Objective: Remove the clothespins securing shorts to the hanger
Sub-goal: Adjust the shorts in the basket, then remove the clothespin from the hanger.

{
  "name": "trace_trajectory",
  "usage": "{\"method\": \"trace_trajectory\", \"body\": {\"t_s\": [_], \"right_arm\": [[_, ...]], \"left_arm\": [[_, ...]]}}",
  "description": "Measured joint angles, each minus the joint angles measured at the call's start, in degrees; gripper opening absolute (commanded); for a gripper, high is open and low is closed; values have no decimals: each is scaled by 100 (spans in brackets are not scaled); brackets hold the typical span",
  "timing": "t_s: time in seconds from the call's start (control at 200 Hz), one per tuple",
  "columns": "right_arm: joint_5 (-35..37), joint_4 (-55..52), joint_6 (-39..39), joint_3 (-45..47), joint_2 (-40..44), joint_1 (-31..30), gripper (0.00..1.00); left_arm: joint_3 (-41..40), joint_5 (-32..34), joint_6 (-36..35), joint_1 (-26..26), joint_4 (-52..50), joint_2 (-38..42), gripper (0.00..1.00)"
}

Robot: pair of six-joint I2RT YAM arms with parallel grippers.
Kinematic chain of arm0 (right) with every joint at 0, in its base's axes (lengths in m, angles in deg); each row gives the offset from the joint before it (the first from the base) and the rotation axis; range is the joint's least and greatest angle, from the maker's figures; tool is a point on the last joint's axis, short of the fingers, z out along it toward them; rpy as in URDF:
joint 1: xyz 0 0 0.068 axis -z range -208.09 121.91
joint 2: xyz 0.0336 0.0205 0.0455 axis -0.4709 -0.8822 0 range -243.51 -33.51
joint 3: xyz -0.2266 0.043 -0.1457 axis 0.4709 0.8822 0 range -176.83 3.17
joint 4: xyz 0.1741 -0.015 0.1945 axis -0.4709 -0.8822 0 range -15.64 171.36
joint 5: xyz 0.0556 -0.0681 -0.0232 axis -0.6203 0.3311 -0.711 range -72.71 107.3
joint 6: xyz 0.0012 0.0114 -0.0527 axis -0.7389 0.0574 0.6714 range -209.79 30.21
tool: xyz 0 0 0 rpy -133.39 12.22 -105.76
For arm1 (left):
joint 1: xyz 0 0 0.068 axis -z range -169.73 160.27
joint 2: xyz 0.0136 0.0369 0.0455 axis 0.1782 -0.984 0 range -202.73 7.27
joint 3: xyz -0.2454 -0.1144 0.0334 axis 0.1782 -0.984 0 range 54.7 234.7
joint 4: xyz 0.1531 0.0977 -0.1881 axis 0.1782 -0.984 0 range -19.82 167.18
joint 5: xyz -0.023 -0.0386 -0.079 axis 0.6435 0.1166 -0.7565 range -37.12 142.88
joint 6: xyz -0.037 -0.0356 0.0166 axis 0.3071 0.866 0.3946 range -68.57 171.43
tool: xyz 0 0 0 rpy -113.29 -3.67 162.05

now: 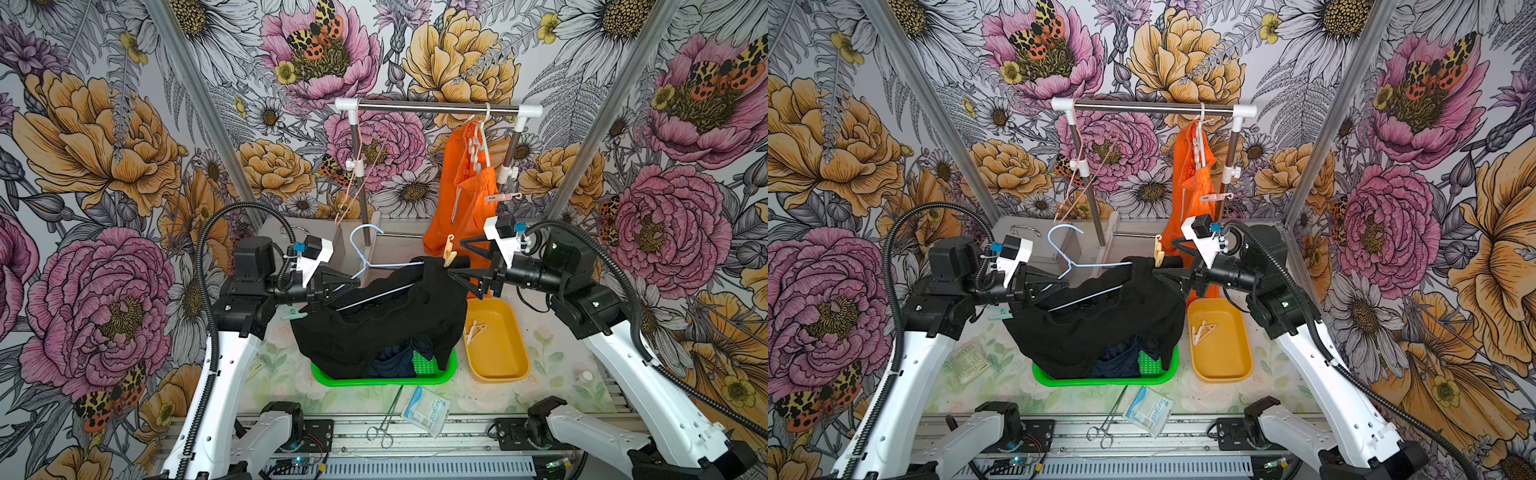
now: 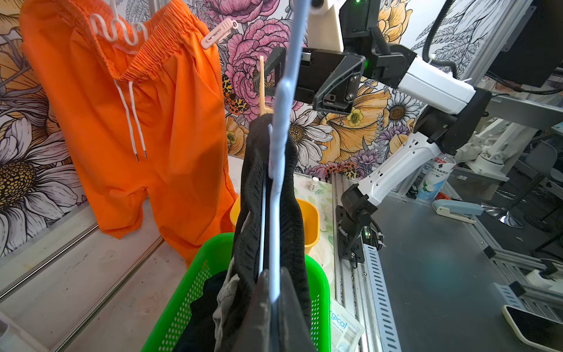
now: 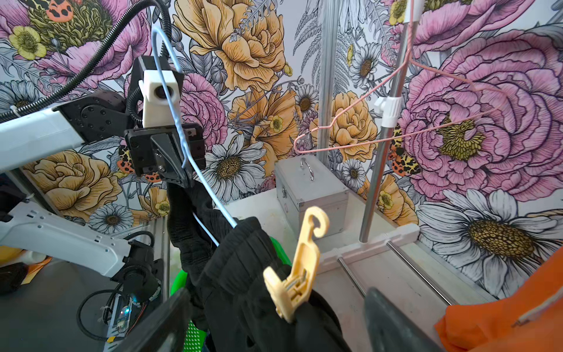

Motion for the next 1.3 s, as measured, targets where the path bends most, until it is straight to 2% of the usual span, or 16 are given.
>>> {"method": "trace_trajectory", "body": {"t_s": [0.395,0.7,1.301], "right_arm": [[-562,-4,55,-562,-649,37,85],[-824,0,37,-688,-726,37,84],[-1156,4,-7,-743,-977,37,71]], "left_arm": [[-94,-26,2,2,7,243,0],[-140,-37,0,4,7,240,0],[-160,-107,2,127,7,157,0]]}}
